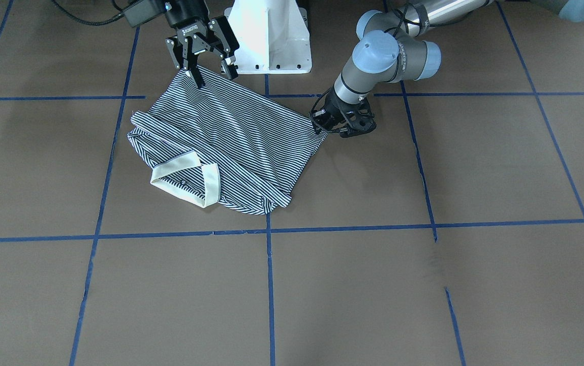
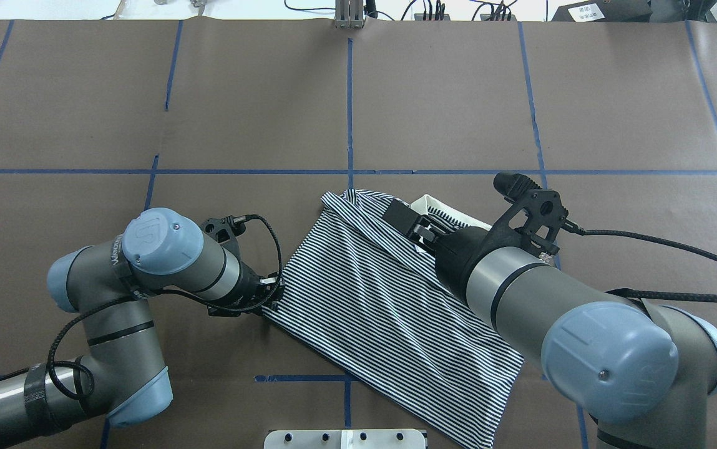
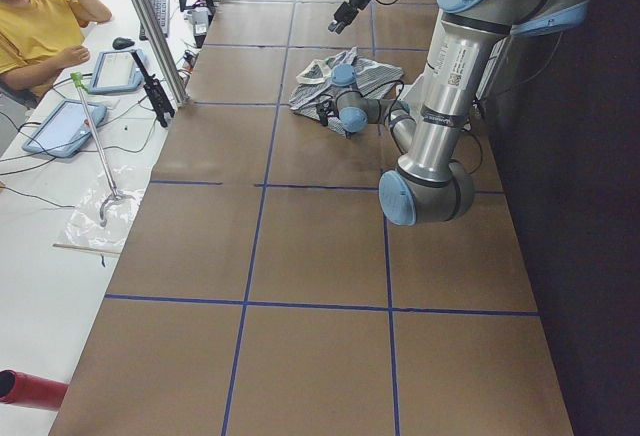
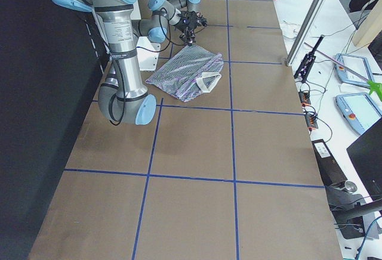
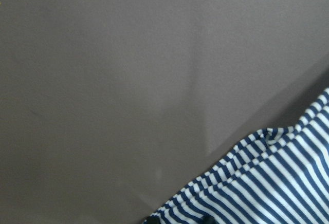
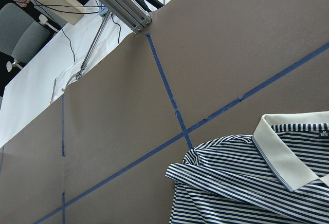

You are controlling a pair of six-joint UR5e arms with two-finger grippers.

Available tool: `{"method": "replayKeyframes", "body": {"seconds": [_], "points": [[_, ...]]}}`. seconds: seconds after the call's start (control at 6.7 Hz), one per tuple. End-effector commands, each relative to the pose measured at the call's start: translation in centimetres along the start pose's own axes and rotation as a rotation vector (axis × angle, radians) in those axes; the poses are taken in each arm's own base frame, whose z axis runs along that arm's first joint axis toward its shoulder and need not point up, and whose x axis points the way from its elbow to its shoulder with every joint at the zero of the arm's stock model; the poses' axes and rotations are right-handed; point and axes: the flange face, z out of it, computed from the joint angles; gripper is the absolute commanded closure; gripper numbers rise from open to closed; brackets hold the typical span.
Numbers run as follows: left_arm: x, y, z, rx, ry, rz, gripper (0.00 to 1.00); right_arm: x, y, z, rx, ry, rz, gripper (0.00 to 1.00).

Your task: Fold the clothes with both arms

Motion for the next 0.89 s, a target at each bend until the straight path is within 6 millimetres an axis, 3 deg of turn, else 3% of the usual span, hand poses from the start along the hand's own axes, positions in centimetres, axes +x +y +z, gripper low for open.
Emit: {"method": "replayKeyframes", "body": {"seconds": [0.0,0.45,0.75], "points": [[0.1,-0.2,-0.3,0.002,0.005,0.002,1.00,0.4,0.1,0.4,0.002,0.012,-0.005,0.00],[0.2,-0.4,-0.6,0.009,0.008,0.000,1.00,0.6,0.1,0.5,0.004,0.016,-0.007,0.00],[0.2,-3.7,-3.3,0.063,0.026,0.061,1.00,0.8,0.0,0.5,0.002,0.010,0.000,0.00]]}}
